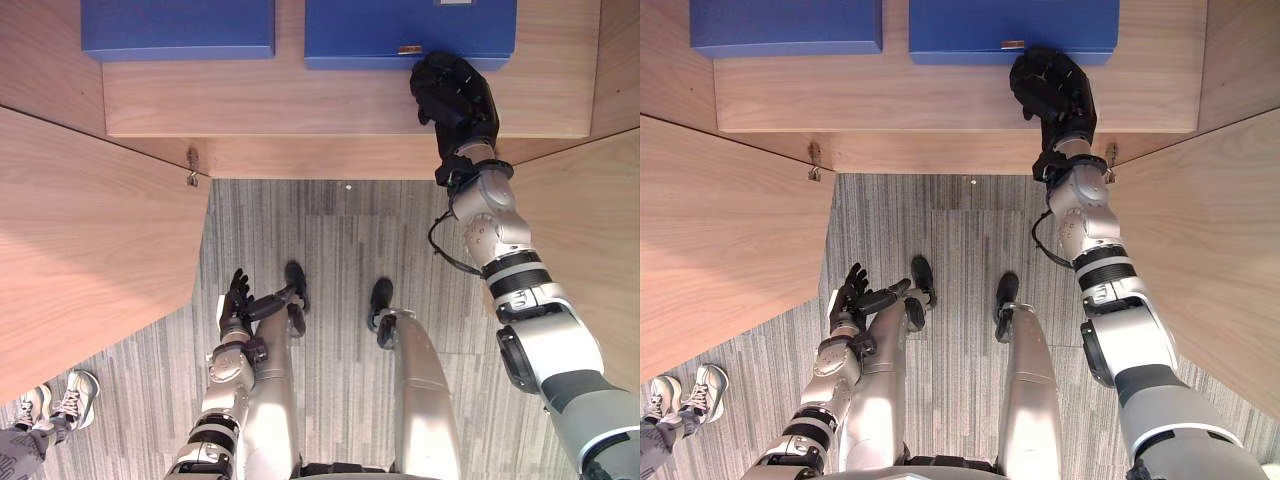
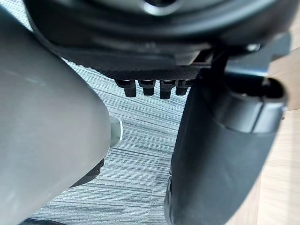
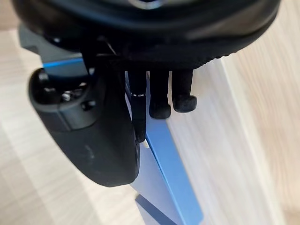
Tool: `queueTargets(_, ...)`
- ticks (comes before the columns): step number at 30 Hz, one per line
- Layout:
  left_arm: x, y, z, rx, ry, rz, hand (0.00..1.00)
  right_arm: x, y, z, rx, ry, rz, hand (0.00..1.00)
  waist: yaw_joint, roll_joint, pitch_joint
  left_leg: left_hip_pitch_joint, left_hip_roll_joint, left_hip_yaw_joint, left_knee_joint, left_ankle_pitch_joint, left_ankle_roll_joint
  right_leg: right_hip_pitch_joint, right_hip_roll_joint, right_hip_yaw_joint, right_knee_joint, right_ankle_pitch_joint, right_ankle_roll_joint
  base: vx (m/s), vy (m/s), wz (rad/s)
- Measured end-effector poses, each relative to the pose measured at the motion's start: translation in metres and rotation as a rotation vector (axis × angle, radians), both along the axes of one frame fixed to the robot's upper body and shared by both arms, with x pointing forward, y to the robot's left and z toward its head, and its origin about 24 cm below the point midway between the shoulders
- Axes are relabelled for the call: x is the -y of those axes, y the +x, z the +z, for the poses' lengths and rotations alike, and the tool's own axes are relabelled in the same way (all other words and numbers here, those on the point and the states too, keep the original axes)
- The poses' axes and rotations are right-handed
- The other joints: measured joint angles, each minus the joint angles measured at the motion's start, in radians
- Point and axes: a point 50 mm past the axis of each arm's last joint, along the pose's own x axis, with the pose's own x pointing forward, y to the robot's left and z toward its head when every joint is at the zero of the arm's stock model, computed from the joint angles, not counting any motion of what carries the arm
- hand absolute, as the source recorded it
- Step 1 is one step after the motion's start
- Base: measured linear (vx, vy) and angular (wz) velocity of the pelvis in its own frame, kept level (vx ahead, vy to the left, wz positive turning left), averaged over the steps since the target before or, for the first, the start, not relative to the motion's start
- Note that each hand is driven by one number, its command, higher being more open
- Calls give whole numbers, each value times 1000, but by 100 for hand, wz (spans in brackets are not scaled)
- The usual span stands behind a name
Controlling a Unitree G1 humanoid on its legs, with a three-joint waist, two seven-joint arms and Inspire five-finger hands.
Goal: Walk over to the cabinet, pick up the folder, carry it to the office cabinet, place the folder inside the office cabinet, then close the office cabinet door
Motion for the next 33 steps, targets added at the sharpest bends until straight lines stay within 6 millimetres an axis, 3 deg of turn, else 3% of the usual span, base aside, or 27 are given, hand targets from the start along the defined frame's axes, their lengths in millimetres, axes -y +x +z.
queueTargets(7, 0, 1, 3, 15, -18, 33, 100, -34, 11, 42, 14, 2, -54, 0, 6, 2, -4, -37, -2, -1, -5, 5, 4, -37, -1, -2, 0, 3, 0, -4, -15, 0)
queueTargets(10, 1, 1, 2, 8, -15, 44, 100, -40, 12, 44, 9, -64, -105, 0, 1, 3, -6, -38, -14, -5, -19, 16, 6, -37, -9, -9, -1, 5, 0, 21, -5, 12)
queueTargets(13, 4, 3, 5, 25, -18, 42, 100, -32, 12, 49, 10, -81, -156, 0, -2, 3, -6, -40, -38, -16, -59, 46, 3, -44, -29, -22, -5, 9, -2, -27, -17, 23)
queueTargets(18, 6, 1, 4, 19, -28, 51, 100, -20, 12, 52, 1, -44, -194, 0, 10, 3, -6, -45, -39, -23, -78, 60, -6, -46, -35, -44, -7, 16, -11, -51, -29, 14)
queueTargets(22, 8, 1, 6, 34, -52, 67, 100, -11, -3, 46, 76, 54, -169, 0, 12, 4, -6, -41, -35, -23, -62, 64, 7, -33, -33, -47, -6, 17, -10, 10, 0, 0)
queueTargets(27, 8, -8, -1, 4, -59, 67, 100, -2, -53, -16, 136, 3, -140, 0, 4, 3, -6, 100, -22, 1, -63, 27, 12, 118, -23, -41, -47, 12, -3, 43, -1, -11)
queueTargets(29, 3, -22, -10, -32, -41, 69, 100, -11, -83, -60, 106, -80, -96, 0, -20, -2, -9, 217, -21, 23, -93, 4, 2, 227, -19, -27, -93, 9, 5, 16, -2, -19)
queueTargets(30, 1, -26, -13, -43, -29, 65, 100, -12, -90, -70, 95, -101, -89, 0, -27, -4, -12, 245, -22, 28, -105, 0, -4, 251, -18, -24, -107, 10, 8, 30, 2, -18)
queueTargets(33, -8, -52, -37, -167, 18, 45, 100, -21, -125, -147, -119, -181, -43, 0, -48, -23, -63, 394, -31, 59, -216, 14, -19, 387, -2, -8, -227, 38, 21, 109, 6, -23)
